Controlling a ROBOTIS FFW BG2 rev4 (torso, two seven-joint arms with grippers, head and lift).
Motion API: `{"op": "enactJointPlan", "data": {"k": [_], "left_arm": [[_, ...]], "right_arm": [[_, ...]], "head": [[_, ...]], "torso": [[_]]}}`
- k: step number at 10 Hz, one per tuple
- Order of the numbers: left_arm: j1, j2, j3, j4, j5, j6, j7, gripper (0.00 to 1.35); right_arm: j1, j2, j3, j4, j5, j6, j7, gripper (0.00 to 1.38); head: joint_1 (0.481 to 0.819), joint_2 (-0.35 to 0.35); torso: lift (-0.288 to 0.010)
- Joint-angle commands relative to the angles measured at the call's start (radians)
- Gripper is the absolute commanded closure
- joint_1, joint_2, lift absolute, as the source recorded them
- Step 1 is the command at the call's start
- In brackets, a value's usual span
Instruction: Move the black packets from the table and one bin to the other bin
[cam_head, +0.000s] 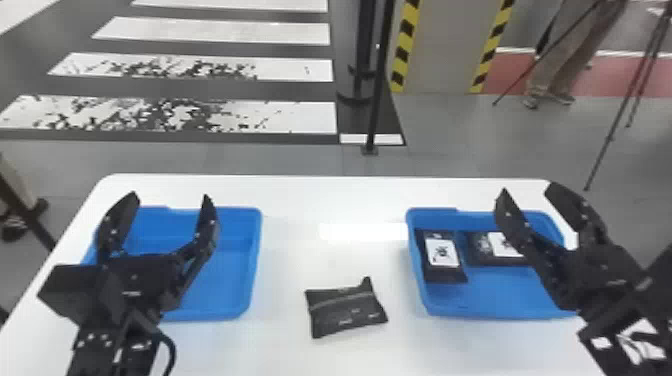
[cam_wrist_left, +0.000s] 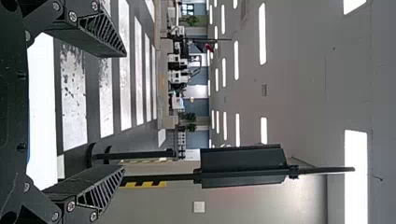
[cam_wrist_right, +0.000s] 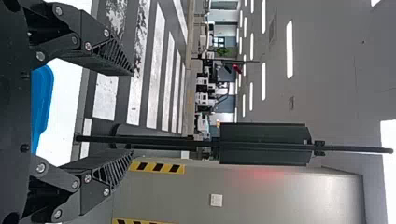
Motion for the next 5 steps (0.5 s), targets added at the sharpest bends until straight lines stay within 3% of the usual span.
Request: {"op": "enactJointPlan", "data": {"k": [1,5], "left_arm": [[0.000,0.000,0.000,0.000,0.000,-0.001,0.001,0.19],[0.003,0.000,0.000,0.000,-0.002,-0.008,0.001,0.19]], "right_arm": [[0.001,0.000,0.002,-0.001,-0.001,0.000,0.000,0.47],[0.001,0.001,0.004,-0.001,-0.001,0.000,0.000,0.47]], "head": [[0.695,-0.051],[0.695,-0.050]], "torso": [[-0.110],[-0.110]]}}
